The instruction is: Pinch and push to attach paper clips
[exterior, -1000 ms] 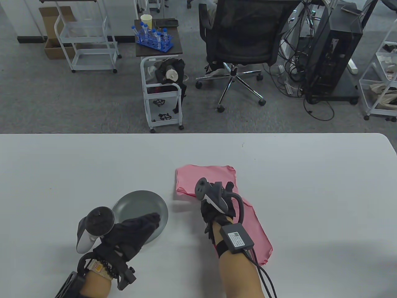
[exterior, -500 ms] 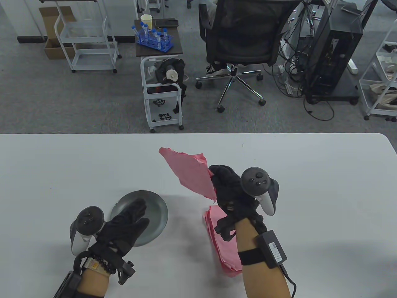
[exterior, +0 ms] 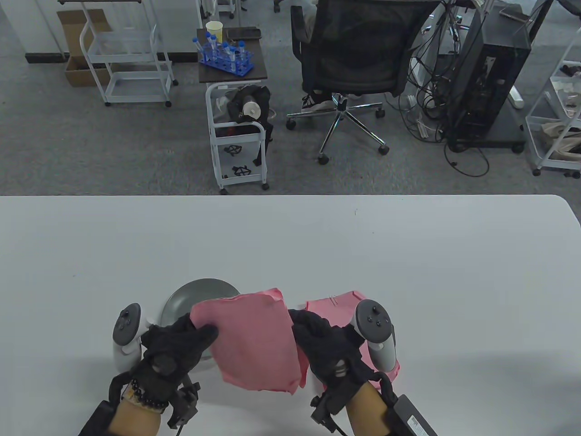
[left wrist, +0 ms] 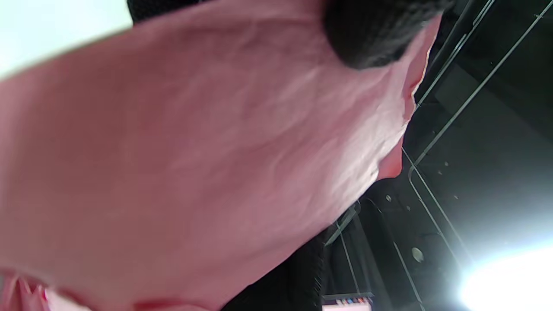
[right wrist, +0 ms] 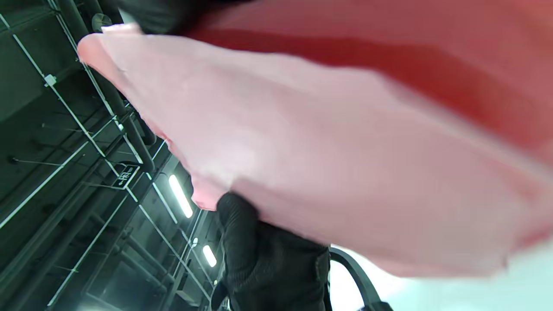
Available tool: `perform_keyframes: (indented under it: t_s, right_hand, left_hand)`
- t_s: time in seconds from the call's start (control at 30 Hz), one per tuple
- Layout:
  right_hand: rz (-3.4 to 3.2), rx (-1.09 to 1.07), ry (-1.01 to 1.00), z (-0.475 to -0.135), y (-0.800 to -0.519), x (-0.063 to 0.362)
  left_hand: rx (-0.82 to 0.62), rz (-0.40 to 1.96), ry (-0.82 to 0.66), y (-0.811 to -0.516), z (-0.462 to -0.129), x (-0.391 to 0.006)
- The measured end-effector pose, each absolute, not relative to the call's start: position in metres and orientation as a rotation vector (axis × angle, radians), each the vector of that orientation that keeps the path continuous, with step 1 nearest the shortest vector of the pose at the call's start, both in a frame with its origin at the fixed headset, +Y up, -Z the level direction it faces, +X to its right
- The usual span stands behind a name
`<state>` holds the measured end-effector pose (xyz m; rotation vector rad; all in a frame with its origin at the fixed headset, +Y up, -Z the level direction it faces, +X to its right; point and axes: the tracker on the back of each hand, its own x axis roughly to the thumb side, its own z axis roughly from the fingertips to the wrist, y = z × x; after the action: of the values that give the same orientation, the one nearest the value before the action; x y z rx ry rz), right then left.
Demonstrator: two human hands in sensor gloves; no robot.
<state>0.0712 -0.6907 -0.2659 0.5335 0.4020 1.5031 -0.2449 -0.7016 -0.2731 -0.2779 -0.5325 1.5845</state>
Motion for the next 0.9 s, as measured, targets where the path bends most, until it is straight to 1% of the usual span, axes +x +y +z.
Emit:
perform_keyframes:
  t_s: [0.03,0.07,0.1,0.13,0.2,0.23,0.27,0.3,0.37,0.43,0.5,0.57,0.6,0.67,0.77,0.83,0.87,0.9]
  right_hand:
    - [1.444,0.537,0.476,-0.26,-0.697,0.071]
    - [1.427,0.534,0.54,-0.254,-0.699,0.071]
    - [1.442,0.55,0.556,-0.25,-0.7,0.072]
    - [1.535,0.555,0.526,-0.245,-0.699,0.073]
    - [1.78,0.446,0.33,-0.236,-0.696,0.077]
    - [1.904,0.379,0.156,-0.23,-0.696,0.078]
    - [1.973,0.356,0.072,-0.227,-0.698,0.077]
    - [2.014,0.383,0.041,-0.225,-0.701,0.076]
    - [2.027,0.404,0.061,-0.222,-0.707,0.073]
    - [2.042,0.405,0.064,-0.223,-0.712,0.071]
    - [2.104,0.398,0.058,-0.225,-0.718,0.07]
    - [2.099,0.406,0.085,-0.226,-0.724,0.07]
    - [2.056,0.397,0.099,-0.226,-0.723,0.072]
    - [1.944,0.415,0.086,-0.223,-0.714,0.075]
    - [1.89,0.451,0.004,-0.221,-0.7,0.079]
    - [1.932,0.443,0.019,-0.223,-0.7,0.08]
    - [1.943,0.442,0.023,-0.224,-0.704,0.079]
    - [1.958,0.416,0.025,-0.226,-0.71,0.078]
  left_hand:
    - [-0.222,1.533,-0.493,-0.701,-0.27,-0.246]
    - [-0.188,1.476,-0.488,-0.701,-0.267,-0.246]
    - [-0.167,1.429,-0.495,-0.7,-0.265,-0.245]
    - [-0.152,1.368,-0.511,-0.7,-0.261,-0.244]
    - [-0.175,1.291,-0.563,-0.702,-0.253,-0.239]
    - [-0.219,1.243,-0.587,-0.705,-0.25,-0.237]
    - [-0.251,1.216,-0.599,-0.708,-0.247,-0.235]
    - [-0.281,1.176,-0.607,-0.713,-0.245,-0.234]
    - [-0.262,1.131,-0.593,-0.723,-0.243,-0.235]
    - [-0.256,1.14,-0.555,-0.732,-0.244,-0.236]
    - [-0.294,1.145,-0.548,-0.738,-0.245,-0.237]
    - [-0.281,1.13,-0.531,-0.742,-0.244,-0.236]
    - [-0.263,1.137,-0.537,-0.74,-0.243,-0.236]
    - [-0.217,1.201,-0.601,-0.727,-0.239,-0.234]
    - [-0.085,1.242,-0.648,-0.706,-0.233,-0.234]
    - [-0.016,1.218,-0.655,-0.7,-0.232,-0.235]
    - [-0.008,1.201,-0.651,-0.701,-0.232,-0.236]
    - [-0.034,1.171,-0.631,-0.707,-0.235,-0.236]
